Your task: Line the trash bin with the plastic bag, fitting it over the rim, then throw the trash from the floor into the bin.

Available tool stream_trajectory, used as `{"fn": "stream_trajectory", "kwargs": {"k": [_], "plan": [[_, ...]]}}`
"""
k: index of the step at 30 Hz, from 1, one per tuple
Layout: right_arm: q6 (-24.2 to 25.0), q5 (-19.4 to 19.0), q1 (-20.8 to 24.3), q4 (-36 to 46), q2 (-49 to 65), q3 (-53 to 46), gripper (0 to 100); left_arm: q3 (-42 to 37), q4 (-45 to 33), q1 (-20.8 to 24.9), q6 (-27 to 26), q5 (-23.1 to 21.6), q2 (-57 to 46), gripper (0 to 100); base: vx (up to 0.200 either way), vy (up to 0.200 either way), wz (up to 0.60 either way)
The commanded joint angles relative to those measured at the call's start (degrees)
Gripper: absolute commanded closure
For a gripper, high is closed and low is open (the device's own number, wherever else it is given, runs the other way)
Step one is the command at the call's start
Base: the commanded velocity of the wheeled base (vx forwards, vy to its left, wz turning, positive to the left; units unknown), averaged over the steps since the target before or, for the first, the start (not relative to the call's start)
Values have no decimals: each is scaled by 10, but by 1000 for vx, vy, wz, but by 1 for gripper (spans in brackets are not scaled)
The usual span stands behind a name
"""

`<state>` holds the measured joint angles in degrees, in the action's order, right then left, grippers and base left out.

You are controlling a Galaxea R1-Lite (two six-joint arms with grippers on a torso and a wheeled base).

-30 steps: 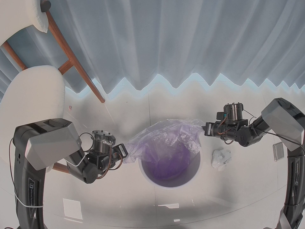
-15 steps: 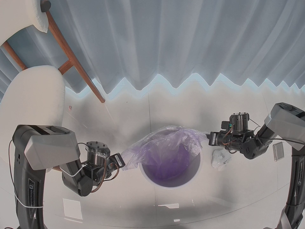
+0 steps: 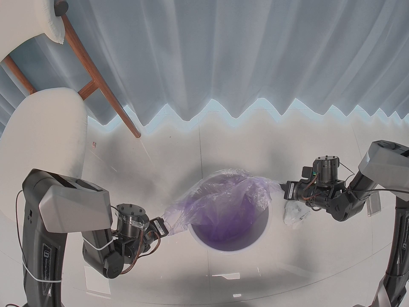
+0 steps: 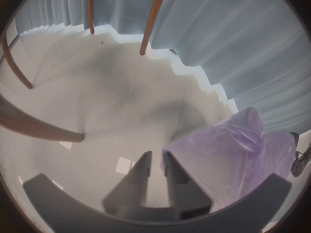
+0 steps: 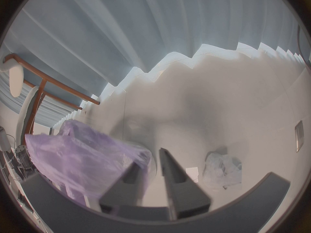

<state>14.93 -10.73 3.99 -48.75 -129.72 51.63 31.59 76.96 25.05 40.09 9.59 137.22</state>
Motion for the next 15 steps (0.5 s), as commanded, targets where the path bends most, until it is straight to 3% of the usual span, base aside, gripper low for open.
{"fn": "stream_trajectory", "kwargs": {"k": [1, 4, 7, 12, 15], "plan": [[4, 0, 1, -8, 18, -28, 0, -28, 28, 19, 24, 0, 0, 0, 0, 0, 0], [42, 0, 1, -41, 46, -55, 0, -53, 101, 32, 49, 2, -13, 0, 0, 0, 0], [105, -1, 1, -64, 85, -73, 0, -89, 93, 33, 59, 5, -71, 0, 0, 0, 0], [150, 0, -4, -64, 150, -103, 0, -123, 93, 32, 92, 20, -157, 0, 0, 0, 0], [183, 0, -30, -62, 220, -139, 0, -173, 93, 29, 101, 47, -238, 0, 0, 0, 0]]}}
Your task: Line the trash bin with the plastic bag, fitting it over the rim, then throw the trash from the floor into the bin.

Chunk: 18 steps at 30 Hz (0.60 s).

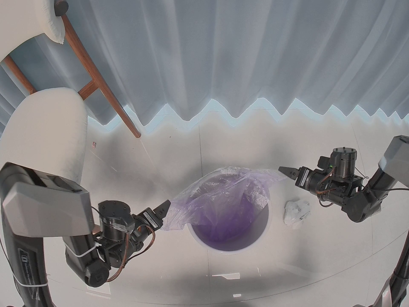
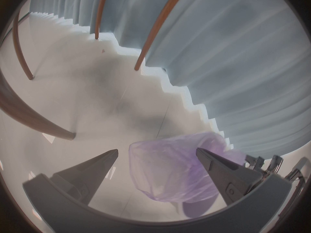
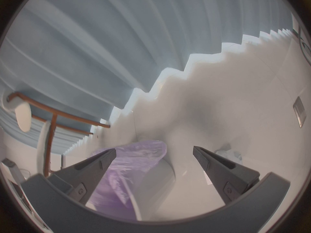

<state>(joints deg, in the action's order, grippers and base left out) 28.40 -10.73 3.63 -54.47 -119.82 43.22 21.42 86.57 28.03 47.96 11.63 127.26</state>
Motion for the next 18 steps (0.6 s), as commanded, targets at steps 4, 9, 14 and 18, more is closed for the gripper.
{"fn": "stream_trajectory", "kwargs": {"k": [4, 9, 14, 18], "plan": [[72, 0, -41, -5, 180, -95, 0, -125, -3, 5, 38, 34, -212, 0, 0, 0, 0], [101, -2, -36, -6, 273, -174, 0, -214, -15, 22, 65, 45, -318, 0, 0, 0, 0], [99, 3, -33, -8, 297, -200, 0, -214, -25, 22, 61, 124, -312, 0, 0, 0, 0], [98, 30, -25, -11, 318, -231, 0, -214, -23, 35, 65, 136, -299, 0, 0, 0, 0]]}}
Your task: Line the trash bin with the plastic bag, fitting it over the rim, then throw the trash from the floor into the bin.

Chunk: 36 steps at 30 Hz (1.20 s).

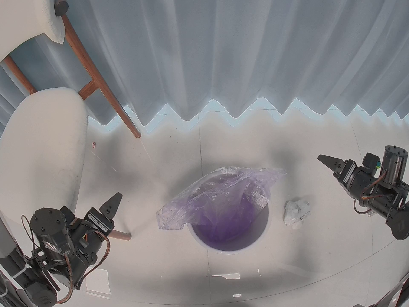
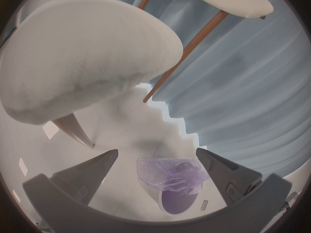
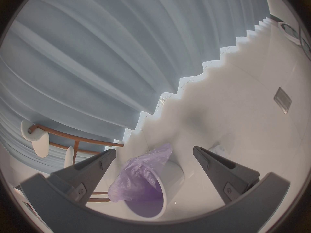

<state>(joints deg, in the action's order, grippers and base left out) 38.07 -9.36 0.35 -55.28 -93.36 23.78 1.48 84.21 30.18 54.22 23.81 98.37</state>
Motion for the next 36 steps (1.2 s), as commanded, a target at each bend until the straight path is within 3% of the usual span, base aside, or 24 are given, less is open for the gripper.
{"fn": "stream_trajectory", "kwargs": {"k": [1, 6, 11, 15, 19, 22, 25, 30, 31, 32, 34, 36], "plan": [[2, 28, 17, -4, 55, -44, 0, -11, 3, 15, 3, 13, -4, 0, 0, 0, 0], [1, 72, 41, -3, 60, -52, 0, 39, 22, 15, 9, 11, 20, 0, 0, 0, 0], [-1, 89, 43, -3, 64, -57, 0, 104, 20, 44, 72, -19, 0, 0, 0, 0, 0], [-17, 98, 45, -3, 65, -73, 0, 105, 20, 102, 116, -37, 21, 0, 0, 0, 0], [-39, 102, 45, -5, 79, -104, 0, 100, 21, 116, 114, -77, 49, 0, 0, 0, 0], [-56, 108, 49, -6, 102, -109, 0, 117, 21, 108, 31, -125, 53, 0, 0, 0, 0], [-68, 109, 50, -6, 108, -103, 0, 136, 19, 90, -95, -219, 64, 0, 0, 0, 0], [-86, 113, 52, -1, 112, -100, 0, 158, 6, 8, -325, -366, 126, 0, 0, 0, 0], [-86, 113, 52, -1, 112, -100, 0, 158, 6, 8, -325, -366, 126, 0, 0, 0, 0], [-85, 113, 56, -1, 114, -102, 0, 179, 5, -8, -390, -402, 155, 0, 0, 0, 0], [-85, 114, 66, -1, 115, -102, 0, 205, 2, -14, -446, -438, 187, 0, 0, 0, 0], [-85, 115, 69, -2, 116, -100, 0, 216, -3, -14, -466, -457, 198, 0, 0, 0, 0]]}}
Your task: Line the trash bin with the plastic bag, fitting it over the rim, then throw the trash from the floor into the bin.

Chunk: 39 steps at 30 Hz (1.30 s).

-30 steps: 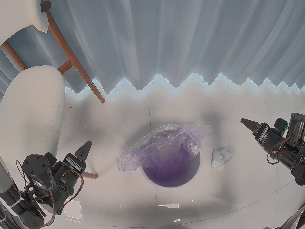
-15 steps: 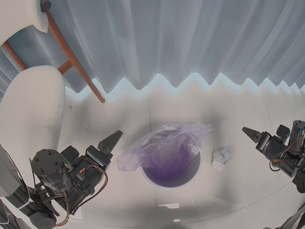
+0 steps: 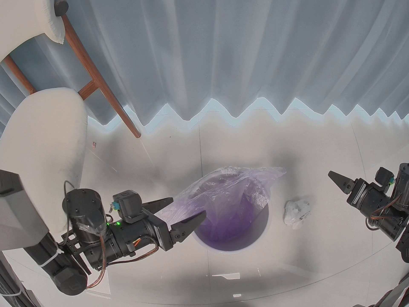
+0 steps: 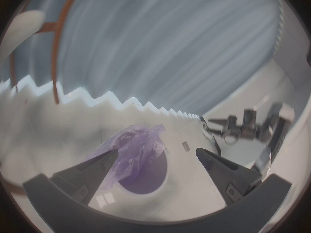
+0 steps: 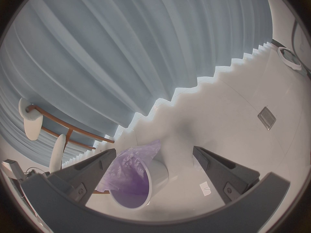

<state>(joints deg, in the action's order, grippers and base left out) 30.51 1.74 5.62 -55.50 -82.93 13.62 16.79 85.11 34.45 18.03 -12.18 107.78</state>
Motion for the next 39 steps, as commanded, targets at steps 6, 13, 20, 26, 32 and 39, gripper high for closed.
{"fn": "stream_trajectory", "kwargs": {"k": [6, 13, 20, 26, 32, 39], "plan": [[-11, 21, 42, 2, 20, 12, 0, 146, -93, -56, -204, -126, 135, 0, 0, 0, 0], [-8, 21, 42, 4, 17, 22, 0, 237, -189, -57, -246, -128, 157, 0, 0, 0, 0], [-6, 21, 41, 4, 17, 19, 0, 265, -192, -66, -271, -146, 199, 0, 0, 0, 0], [-6, 22, 41, 4, 18, 15, 0, 257, -189, -59, -272, -148, 202, 100, 0, 0, 0], [-9, 15, 91, 5, 7, -9, 0, 178, -141, -25, -280, -174, 201, 100, 0, 0, 0], [10, -4, 124, 15, -87, 53, 0, 65, 6, 27, -279, -189, 256, 100, 0, 0, 0]]}}
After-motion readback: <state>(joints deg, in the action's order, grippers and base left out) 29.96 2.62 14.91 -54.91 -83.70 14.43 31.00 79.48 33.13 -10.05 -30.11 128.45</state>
